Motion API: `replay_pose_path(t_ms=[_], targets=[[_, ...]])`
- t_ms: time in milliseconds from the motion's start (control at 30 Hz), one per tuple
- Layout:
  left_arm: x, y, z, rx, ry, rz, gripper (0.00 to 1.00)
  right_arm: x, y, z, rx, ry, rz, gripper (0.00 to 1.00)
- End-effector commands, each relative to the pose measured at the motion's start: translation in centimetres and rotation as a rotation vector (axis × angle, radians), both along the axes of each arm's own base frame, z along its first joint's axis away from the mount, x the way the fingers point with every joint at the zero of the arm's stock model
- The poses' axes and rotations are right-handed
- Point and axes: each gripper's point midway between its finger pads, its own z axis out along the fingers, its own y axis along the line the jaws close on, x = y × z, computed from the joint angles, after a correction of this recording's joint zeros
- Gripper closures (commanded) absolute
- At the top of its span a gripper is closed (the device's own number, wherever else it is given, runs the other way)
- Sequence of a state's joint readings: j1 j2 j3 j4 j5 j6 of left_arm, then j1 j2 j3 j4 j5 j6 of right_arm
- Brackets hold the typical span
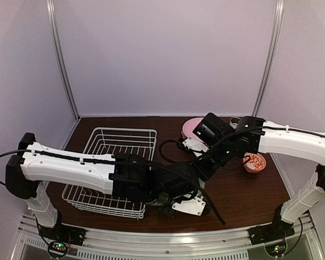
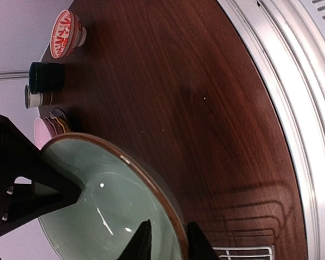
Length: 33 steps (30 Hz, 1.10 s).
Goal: Unload the mixed dishes from the dish rack
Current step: Pass from the left arm to the right, then place the bowl in the bowl.
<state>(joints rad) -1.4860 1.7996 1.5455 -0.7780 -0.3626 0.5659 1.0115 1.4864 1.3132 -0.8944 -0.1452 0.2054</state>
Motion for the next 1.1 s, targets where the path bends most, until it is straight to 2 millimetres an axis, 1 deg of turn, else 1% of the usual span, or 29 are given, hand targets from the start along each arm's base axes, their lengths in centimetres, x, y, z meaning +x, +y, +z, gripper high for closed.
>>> replay_pose_path(t_ms=[0, 33, 167, 233, 333, 367, 533, 733, 900, 1000, 1067], targets=[[1.9, -1.0, 2.5, -0.090, -0.092, 0.056, 0.67, -0.5, -1.1, 0.6, 0.001, -0.005, 0.014, 1.00], [2.1, -1.0, 2.8, -0.101, -0.104, 0.065, 0.60, -0.3, -1.3, 0.6, 0.004, -0.003, 0.007, 1.00], [2.3, -0.9, 4.2, -0.141, -0.120, 0.073, 0.38, 0.4, -2.4, 0.0, 0.009, 0.014, -0.030, 1.00], [2.3, -0.9, 5.0, -0.163, -0.122, 0.070, 0.32, 0.8, -3.0, -0.3, 0.032, 0.031, -0.050, 1.00], [2.1, -0.8, 5.8, -0.193, -0.124, 0.059, 0.08, 1.6, -4.3, -0.9, 0.056, 0.051, -0.095, 1.00], [2.1, -0.8, 5.9, -0.200, -0.125, 0.057, 0.03, 1.9, -4.6, -0.9, 0.065, 0.052, -0.109, 1.00], [1.9, -0.9, 6.5, -0.230, -0.112, 0.049, 0.03, 3.8, -7.0, -1.2, 0.122, 0.071, -0.214, 1.00], [1.7, -0.7, 7.6, -0.292, -0.106, 0.051, 0.03, 6.1, -11.2, -2.8, 0.134, 0.082, -0.371, 1.00], [1.8, -0.5, 8.2, -0.359, -0.095, 0.072, 0.03, 8.3, -13.7, -3.9, 0.170, 0.063, -0.500, 1.00], [2.3, -0.3, 8.7, -0.409, -0.069, 0.106, 0.03, 9.6, -14.2, -5.0, 0.189, 0.052, -0.553, 0.98], [3.0, 0.0, 9.0, -0.439, -0.054, 0.141, 0.03, 10.3, -14.1, -5.6, 0.194, 0.045, -0.572, 0.97]])
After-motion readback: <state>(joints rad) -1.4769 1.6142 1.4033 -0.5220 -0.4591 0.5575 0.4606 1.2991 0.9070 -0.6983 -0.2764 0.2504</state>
